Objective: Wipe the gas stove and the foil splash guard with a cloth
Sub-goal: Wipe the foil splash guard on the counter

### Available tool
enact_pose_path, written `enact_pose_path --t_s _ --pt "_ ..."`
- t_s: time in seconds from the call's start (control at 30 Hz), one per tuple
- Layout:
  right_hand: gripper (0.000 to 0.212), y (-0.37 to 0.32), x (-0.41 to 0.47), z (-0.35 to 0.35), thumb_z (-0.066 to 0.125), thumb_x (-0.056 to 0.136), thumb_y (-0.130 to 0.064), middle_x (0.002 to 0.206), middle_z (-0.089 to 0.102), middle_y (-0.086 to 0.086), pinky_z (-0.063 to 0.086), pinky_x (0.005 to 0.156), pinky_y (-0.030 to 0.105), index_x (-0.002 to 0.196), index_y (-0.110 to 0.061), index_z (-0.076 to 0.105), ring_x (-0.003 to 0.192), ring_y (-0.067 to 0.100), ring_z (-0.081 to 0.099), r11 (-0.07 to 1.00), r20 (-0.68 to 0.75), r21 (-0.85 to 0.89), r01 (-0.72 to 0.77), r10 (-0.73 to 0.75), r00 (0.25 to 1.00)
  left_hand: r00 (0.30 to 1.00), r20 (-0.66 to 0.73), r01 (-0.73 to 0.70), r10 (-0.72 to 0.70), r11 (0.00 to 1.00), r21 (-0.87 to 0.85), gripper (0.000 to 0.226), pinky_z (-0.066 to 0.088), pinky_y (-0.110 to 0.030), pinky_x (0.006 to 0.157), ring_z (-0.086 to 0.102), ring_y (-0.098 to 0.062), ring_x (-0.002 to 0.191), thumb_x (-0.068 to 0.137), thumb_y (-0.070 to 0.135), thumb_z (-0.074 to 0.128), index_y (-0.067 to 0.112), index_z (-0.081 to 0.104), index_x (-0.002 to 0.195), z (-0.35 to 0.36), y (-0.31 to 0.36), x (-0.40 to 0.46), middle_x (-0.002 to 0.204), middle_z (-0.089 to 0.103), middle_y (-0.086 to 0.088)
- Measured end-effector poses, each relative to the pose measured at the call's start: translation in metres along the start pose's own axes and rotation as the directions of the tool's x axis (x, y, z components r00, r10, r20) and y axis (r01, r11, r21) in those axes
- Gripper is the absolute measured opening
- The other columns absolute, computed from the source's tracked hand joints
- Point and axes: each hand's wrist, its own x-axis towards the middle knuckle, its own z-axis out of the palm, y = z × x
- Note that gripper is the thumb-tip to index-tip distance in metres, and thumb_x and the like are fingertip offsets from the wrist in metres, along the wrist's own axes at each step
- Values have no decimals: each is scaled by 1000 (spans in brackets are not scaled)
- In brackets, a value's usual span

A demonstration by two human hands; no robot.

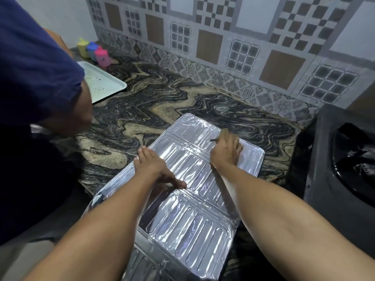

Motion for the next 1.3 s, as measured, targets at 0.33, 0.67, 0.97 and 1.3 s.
enact_pose_path --t_s 0.33,0.67,0.97,1.3 --pt "75 -69 15 22 50 69 7 148 42 5 17 107 37 140 -19 47 139 29 26 868 278 230 440 -492 825 999 -37 -14 14 1000 0 170 -4 -52 119 -26 -39 142 35 87 68 -6 -23 145 4 -5 0 152 -31 -26" --pt "77 -54 -37 -3 39 70 -7 158 28 -3 -5 117 38 146 -19 41 148 18 13 697 427 412 586 -716 551 998 -57 27 -28 999 -20 166 -5 -48 119 -25 -34 144 40 84 71 -2 -22 147 4 -8 1 154 -30 -21" --pt "73 27 -83 -29 41 83 5 155 34 -5 10 120 45 148 -28 38 146 20 22 920 178 241 308 -353 918 993 -114 -10 -6 990 -138 167 -14 -55 114 -29 -33 142 35 90 62 1 -25 146 12 -15 -8 152 -33 -20" --pt "87 28 -145 -71 39 80 16 161 13 -11 -10 120 39 153 -29 24 150 18 -1 927 395 262 267 -355 847 986 -164 -10 -25 978 -206 155 -11 -61 114 -26 -33 144 47 87 64 4 -17 150 27 -13 -14 156 -28 -17"
